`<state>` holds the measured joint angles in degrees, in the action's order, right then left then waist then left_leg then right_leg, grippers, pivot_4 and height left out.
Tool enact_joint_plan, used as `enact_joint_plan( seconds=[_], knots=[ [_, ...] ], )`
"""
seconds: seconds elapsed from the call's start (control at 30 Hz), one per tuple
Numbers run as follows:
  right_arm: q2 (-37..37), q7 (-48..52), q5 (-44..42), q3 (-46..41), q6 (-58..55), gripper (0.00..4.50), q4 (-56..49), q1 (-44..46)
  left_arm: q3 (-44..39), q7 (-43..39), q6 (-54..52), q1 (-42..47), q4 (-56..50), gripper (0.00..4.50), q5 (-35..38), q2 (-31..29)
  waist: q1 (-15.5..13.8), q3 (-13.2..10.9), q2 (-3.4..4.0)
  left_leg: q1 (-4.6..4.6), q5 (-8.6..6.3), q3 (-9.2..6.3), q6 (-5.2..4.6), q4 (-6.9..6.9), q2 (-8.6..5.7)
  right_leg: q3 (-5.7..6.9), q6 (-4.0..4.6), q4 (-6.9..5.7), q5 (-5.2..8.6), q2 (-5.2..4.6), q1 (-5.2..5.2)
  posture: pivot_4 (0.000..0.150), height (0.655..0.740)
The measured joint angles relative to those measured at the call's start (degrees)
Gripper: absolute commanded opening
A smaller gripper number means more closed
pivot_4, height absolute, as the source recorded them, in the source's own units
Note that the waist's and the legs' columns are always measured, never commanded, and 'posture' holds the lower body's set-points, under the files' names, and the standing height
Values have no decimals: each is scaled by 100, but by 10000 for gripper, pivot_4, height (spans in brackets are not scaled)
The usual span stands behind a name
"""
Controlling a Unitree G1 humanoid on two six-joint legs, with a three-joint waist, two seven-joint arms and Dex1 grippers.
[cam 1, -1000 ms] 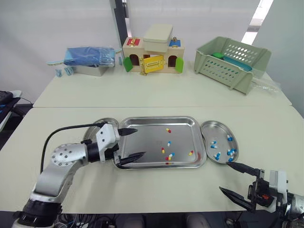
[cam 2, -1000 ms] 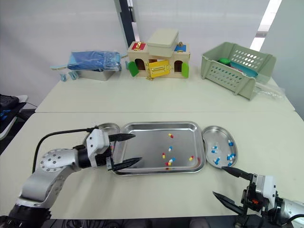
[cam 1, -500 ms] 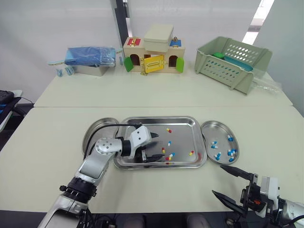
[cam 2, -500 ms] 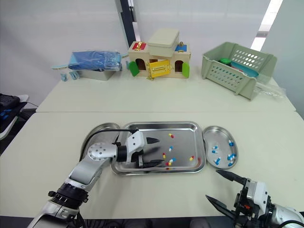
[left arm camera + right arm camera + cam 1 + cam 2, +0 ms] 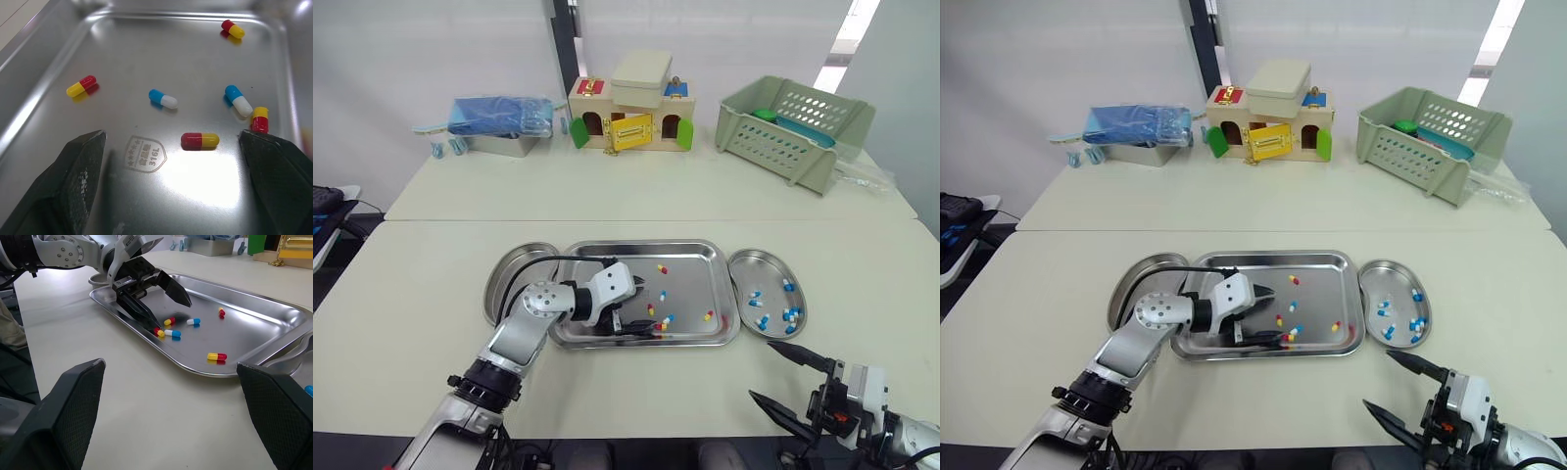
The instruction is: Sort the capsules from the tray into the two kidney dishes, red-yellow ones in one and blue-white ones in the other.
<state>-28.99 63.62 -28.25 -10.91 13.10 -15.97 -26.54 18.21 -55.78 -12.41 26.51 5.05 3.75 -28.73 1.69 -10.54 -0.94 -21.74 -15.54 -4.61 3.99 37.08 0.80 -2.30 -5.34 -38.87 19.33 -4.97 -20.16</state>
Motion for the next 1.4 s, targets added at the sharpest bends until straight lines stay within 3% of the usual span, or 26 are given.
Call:
enact_joint_plan(
  seconds=[0.17,0.23,0.6,0.63,1.07,1.4],
  knots=[
    [-13,-10,-2,0,-2,44830,-2,-62,7,-2,-188,41,-21,45000,0,9,0,3,2,1,0,0,0,0,0,0,0,0,0,0,1,1500,7400],
    [-20,-10,-2,0,-4,45000,-2,-101,23,-4,-225,62,-22,41191,0,13,0,4,2,1,0,0,0,0,0,0,0,0,0,0,1,1500,7400],
    [-75,-8,-5,0,-6,45000,-10,-164,164,-38,-355,103,-77,5669,-20,83,4,5,3,3,0,0,0,0,0,0,0,0,0,0,3,1500,7400],
    [-78,-8,-5,0,-6,45000,-10,-165,164,-39,-353,107,-77,4544,-36,82,4,6,5,2,0,0,0,0,0,0,0,1,0,0,3,1500,7400],
    [-79,14,-4,4,13,45000,-9,-142,128,-70,-563,92,-224,4502,3,59,7,9,9,1,0,0,0,0,0,0,0,1,0,0,1,1500,7400],
    [-244,383,-68,112,51,45000,-9,15,-955,39,-1955,-229,-1837,4502,669,-723,26,9,9,1,0,-2,-1,-2,1,-1,0,0,0,0,-1,1500,7400]
  ],
)
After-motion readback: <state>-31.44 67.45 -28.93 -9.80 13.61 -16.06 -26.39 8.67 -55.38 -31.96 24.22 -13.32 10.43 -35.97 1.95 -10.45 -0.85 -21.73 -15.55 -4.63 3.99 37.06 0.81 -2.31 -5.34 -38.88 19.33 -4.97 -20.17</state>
